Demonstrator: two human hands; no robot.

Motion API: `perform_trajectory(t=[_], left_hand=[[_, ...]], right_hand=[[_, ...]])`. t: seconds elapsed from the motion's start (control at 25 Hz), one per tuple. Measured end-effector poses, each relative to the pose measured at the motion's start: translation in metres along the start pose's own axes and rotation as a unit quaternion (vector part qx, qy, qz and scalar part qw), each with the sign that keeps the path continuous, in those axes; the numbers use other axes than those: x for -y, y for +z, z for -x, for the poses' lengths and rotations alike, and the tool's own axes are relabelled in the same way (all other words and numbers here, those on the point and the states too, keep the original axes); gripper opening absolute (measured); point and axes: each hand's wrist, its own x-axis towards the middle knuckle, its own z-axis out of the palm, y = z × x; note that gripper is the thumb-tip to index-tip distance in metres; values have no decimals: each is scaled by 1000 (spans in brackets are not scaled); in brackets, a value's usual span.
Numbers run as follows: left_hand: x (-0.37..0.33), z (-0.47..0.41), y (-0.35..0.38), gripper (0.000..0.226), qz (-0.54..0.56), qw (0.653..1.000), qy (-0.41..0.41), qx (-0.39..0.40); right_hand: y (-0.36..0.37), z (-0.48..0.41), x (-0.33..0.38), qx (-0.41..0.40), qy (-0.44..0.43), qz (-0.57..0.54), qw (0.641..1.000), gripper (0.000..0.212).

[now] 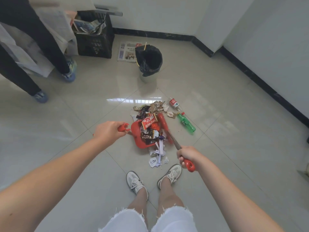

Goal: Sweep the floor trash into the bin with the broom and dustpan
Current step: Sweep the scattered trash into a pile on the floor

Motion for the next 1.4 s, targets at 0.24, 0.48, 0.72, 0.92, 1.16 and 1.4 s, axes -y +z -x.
perform_trajectory(t=[0.24, 0.48, 0.72, 0.92, 1.16, 1.4], left_hand=[[-15, 10, -34, 26, -63, 996, 55, -22], [-23, 21, -94, 26, -45, 996, 49, -64], [-57, 14, -156, 25, -30, 993, 74, -92], [-101, -10, -194, 40, -37, 986, 119, -108], [-132, -38, -195, 42, -60, 982, 118, -135], [-164, -58, -174, 30, -55, 989, 57, -128]], right_hand=[[-45, 23, -1, 16, 18, 14, 1000, 59], [-95, 51, 11, -11, -23, 9, 1000, 64], [-126, 70, 51, -58, -67, -13, 996, 59], [-145, 73, 94, -59, -83, -7, 995, 36], [-178, 48, 116, -24, -76, -3, 997, 33], [-247, 16, 152, 17, -25, 29, 999, 30]])
